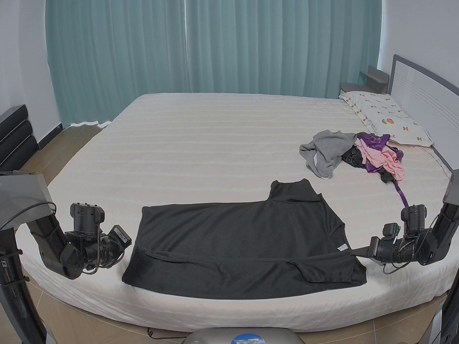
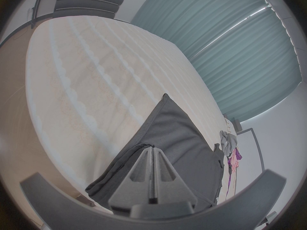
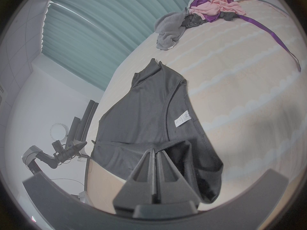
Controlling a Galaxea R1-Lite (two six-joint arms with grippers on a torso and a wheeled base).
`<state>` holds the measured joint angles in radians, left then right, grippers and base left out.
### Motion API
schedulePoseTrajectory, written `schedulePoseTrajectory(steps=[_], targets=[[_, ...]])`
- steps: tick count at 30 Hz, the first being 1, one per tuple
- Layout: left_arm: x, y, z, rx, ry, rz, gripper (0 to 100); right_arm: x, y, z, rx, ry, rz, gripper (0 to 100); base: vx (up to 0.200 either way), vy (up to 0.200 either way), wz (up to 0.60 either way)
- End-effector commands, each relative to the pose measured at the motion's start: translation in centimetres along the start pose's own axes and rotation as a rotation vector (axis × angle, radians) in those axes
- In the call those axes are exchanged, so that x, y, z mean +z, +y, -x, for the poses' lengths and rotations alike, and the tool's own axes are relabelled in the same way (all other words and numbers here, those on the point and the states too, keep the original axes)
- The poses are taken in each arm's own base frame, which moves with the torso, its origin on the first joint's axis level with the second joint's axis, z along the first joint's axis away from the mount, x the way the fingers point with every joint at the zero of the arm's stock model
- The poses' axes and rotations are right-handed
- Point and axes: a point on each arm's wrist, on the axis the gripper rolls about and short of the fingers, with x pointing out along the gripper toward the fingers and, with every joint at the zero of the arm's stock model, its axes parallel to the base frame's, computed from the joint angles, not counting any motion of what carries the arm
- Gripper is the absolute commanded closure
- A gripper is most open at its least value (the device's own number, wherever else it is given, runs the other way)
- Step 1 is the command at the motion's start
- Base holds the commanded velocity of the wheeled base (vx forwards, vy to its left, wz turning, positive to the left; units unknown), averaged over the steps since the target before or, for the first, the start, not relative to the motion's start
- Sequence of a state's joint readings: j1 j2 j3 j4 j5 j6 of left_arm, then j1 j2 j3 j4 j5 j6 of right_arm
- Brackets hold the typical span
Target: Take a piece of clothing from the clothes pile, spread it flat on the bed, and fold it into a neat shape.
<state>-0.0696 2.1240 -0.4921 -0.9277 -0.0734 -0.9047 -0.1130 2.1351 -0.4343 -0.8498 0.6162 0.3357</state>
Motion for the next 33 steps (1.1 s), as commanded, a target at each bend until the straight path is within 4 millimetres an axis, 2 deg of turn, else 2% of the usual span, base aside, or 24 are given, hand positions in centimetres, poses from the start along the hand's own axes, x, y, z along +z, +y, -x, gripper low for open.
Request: schedulePoseTrajectory(steps=[1, 8, 9, 10, 13, 18, 21, 23, 28, 33], targets=[[0.2, -0.5, 1.7, -0.026, -0.021, -0.001, 100, -0.1, 0.8, 1.8, 0.008, -0.031, 0.008, 100, 0.0, 0.0, 0.0], [0.1, -0.5, 1.3, -0.018, -0.009, -0.004, 100, -0.2, 0.1, 0.8, 0.002, -0.015, -0.004, 100, 0.0, 0.0, 0.0], [0.1, -0.4, 1.0, -0.017, 0.001, -0.004, 0, -0.1, 0.0, 0.7, 0.005, -0.019, 0.0, 100, 0.0, 0.0, 0.0], [0.1, -0.4, 0.9, -0.015, 0.004, -0.004, 0, -0.1, 0.0, 0.7, 0.005, -0.019, 0.0, 100, 0.0, 0.0, 0.0], [-0.1, -0.2, -1.1, -0.004, 0.036, -0.026, 0, -0.1, -0.3, 0.1, 0.009, -0.026, 0.008, 100, 0.0, 0.0, 0.0], [-0.4, 0.6, -3.0, -0.047, 0.124, -0.195, 0, -0.2, -0.7, -0.5, 0.015, -0.036, 0.02, 100, 0.0, 0.0, 0.0], [-0.4, 0.6, -3.1, -0.069, 0.14, -0.218, 0, -0.2, -0.7, -0.6, 0.016, -0.038, 0.022, 100, 0.0, 0.0, 0.0], [-0.1, 0.1, -3.4, -0.159, 0.17, -0.309, 0, -0.2, -0.7, -0.7, 0.016, -0.036, 0.022, 100, 0.0, 0.0, 0.0], [0.7, 0.0, -4.0, -0.219, 0.111, -0.453, 0, -0.4, -0.6, -0.8, 0.019, -0.029, 0.025, 100, 0.0, 0.0, 0.0], [1.1, 0.7, -4.2, -0.251, 0.084, -0.595, 0, -0.5, -0.4, -0.9, 0.022, -0.023, 0.03, 100, 0.0, 0.0, 0.0]])
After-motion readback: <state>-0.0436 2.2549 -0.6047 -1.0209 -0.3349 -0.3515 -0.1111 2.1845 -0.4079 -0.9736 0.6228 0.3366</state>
